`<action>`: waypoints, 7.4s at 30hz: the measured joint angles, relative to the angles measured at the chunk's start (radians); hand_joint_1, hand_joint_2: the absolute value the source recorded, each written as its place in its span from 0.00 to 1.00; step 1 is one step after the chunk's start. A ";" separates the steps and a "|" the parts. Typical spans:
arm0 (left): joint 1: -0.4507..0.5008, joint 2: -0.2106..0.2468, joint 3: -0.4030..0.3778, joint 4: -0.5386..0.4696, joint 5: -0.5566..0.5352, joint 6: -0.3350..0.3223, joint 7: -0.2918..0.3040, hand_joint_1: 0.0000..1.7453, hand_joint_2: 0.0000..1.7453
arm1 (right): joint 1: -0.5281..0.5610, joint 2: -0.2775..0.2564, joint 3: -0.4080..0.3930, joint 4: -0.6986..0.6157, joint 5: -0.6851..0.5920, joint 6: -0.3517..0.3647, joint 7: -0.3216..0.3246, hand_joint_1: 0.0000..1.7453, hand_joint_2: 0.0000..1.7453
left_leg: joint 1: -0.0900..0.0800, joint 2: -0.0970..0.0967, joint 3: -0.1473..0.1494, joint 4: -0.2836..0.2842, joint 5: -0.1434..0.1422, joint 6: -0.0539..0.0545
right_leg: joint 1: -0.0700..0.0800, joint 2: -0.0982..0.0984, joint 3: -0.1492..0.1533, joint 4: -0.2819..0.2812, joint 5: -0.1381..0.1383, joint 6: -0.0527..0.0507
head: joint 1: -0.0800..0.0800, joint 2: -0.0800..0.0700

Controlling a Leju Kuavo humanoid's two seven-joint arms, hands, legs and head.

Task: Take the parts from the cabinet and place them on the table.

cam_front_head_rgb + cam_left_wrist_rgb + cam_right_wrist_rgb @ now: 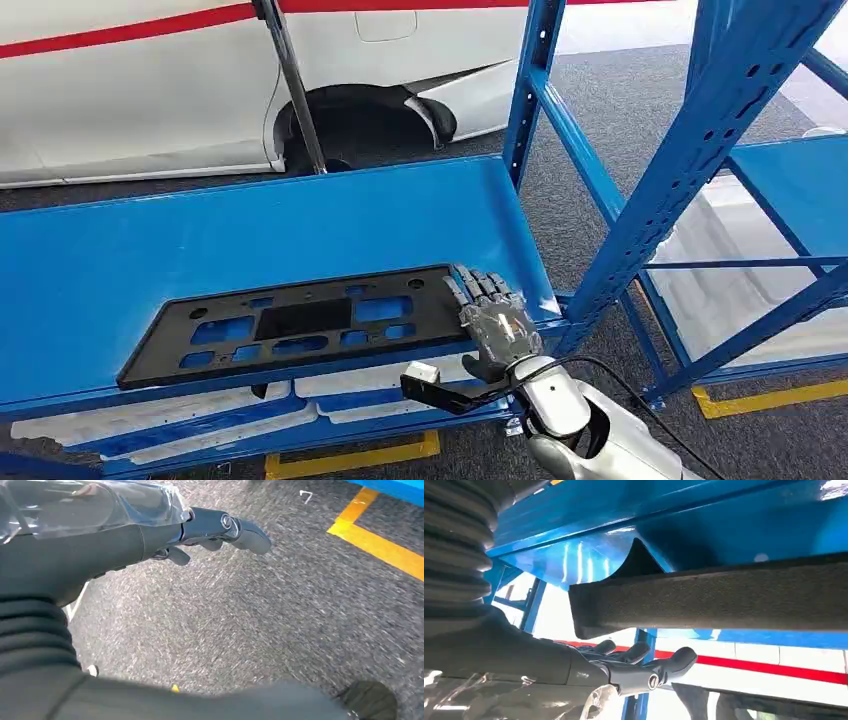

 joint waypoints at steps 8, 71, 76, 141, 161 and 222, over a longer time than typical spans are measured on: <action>0.029 0.011 0.026 0.000 0.033 0.005 -0.018 0.00 0.00 | -0.020 0.001 -0.002 0.000 0.000 0.000 -0.008 0.00 1.00 | 0.000 0.000 0.000 0.000 0.000 0.000 | 0.000 0.000 0.000 0.000 0.000 0.000 | 0.000 0.000; 0.077 0.008 0.150 0.000 0.066 0.082 -0.063 0.00 0.00 | -0.009 -0.003 0.036 -0.019 0.037 0.103 0.055 0.00 1.00 | -0.001 0.001 0.001 0.000 0.000 0.000 | -0.001 0.002 0.001 0.000 0.000 0.000 | 0.000 0.000; 0.095 0.006 0.150 0.000 0.093 0.089 -0.088 0.00 0.00 | -0.005 -0.019 0.006 -0.029 0.035 0.106 0.040 0.00 1.00 | 0.000 0.001 0.002 0.000 0.000 0.000 | 0.000 0.001 0.001 0.000 0.000 0.000 | 0.000 0.000; 0.114 -0.031 0.168 0.001 0.105 0.003 -0.014 0.00 0.00 | -0.122 0.090 0.155 0.010 0.057 0.164 0.003 0.00 1.00 | 0.001 -0.001 0.001 -0.001 0.001 -0.001 | 0.001 -0.002 0.001 0.000 0.000 0.000 | 0.000 0.000; 0.114 -0.035 0.166 0.001 0.122 0.021 0.003 0.00 0.00 | -0.099 0.145 0.211 0.028 0.176 0.058 -0.132 1.00 1.00 | 0.001 -0.001 0.001 -0.001 0.001 -0.001 | 0.001 -0.003 0.001 0.000 0.000 0.000 | 0.000 0.000; 0.116 -0.016 0.172 0.004 0.146 0.064 0.012 0.00 0.00 | -0.134 0.191 0.164 0.134 0.137 -0.019 -0.120 1.00 1.00 | 0.002 -0.001 0.001 -0.001 0.001 -0.001 | 0.002 -0.003 0.001 0.000 0.000 0.000 | 0.000 0.000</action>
